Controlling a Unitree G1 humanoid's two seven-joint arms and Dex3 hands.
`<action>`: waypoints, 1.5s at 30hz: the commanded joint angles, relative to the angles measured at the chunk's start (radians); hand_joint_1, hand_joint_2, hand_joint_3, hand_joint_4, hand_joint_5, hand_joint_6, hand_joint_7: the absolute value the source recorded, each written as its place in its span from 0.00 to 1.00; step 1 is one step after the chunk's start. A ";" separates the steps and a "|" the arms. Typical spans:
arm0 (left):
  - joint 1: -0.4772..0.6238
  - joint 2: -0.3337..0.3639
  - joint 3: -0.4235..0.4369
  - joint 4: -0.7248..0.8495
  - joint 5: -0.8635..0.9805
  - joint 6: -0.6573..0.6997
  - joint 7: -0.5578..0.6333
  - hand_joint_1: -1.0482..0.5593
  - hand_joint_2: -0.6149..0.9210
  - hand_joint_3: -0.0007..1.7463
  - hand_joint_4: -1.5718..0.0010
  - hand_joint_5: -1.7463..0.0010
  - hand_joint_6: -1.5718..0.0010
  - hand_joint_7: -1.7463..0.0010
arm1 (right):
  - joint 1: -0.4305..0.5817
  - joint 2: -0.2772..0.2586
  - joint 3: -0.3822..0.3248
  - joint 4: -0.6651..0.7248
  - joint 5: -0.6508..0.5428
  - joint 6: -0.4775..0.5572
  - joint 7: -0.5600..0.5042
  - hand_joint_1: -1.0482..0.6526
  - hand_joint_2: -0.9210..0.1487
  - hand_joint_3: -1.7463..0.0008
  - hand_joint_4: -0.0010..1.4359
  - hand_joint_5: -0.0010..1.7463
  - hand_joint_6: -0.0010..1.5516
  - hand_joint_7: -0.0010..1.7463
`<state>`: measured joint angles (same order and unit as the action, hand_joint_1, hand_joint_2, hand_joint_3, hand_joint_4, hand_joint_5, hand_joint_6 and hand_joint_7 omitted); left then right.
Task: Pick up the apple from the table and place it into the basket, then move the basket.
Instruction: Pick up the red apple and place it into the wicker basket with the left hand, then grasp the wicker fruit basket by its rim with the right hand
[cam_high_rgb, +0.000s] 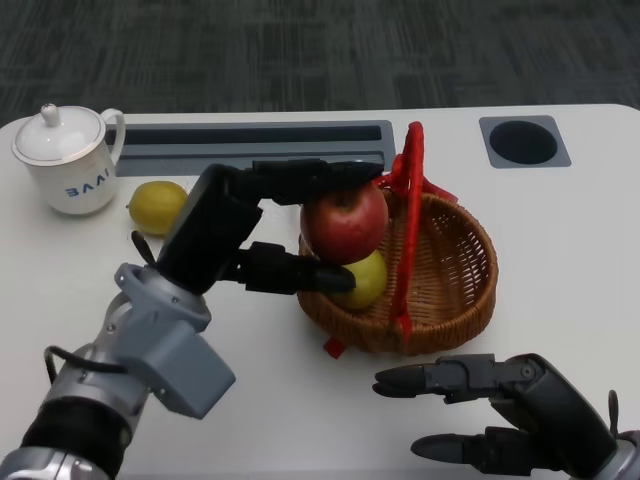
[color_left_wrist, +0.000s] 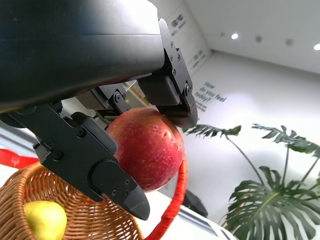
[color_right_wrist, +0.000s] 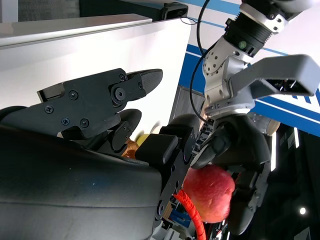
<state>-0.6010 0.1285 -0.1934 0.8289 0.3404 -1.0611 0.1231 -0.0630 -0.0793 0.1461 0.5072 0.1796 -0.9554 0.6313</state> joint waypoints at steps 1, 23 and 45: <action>-0.069 -0.009 0.011 0.092 0.003 0.001 0.022 0.70 0.87 0.00 0.18 0.97 0.25 1.00 | 0.005 -0.014 -0.003 -0.010 -0.001 -0.013 -0.007 0.44 0.01 1.00 0.59 0.00 0.51 0.00; -0.153 -0.001 -0.032 0.295 0.066 0.010 0.003 0.41 0.87 0.00 0.58 1.00 0.61 1.00 | 0.016 -0.023 0.004 -0.027 -0.002 -0.018 -0.015 0.43 0.00 1.00 0.59 0.00 0.51 0.00; -0.094 0.015 0.044 0.187 -0.251 0.033 -0.431 0.19 0.89 0.00 0.91 0.99 0.89 0.99 | -0.005 -0.052 -0.016 -0.082 0.027 -0.049 -0.020 0.45 0.02 1.00 0.59 0.00 0.51 0.00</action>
<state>-0.7146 0.1355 -0.1686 1.0375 0.1357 -1.0371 -0.2684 -0.0526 -0.1116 0.1512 0.4508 0.1912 -0.9811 0.6222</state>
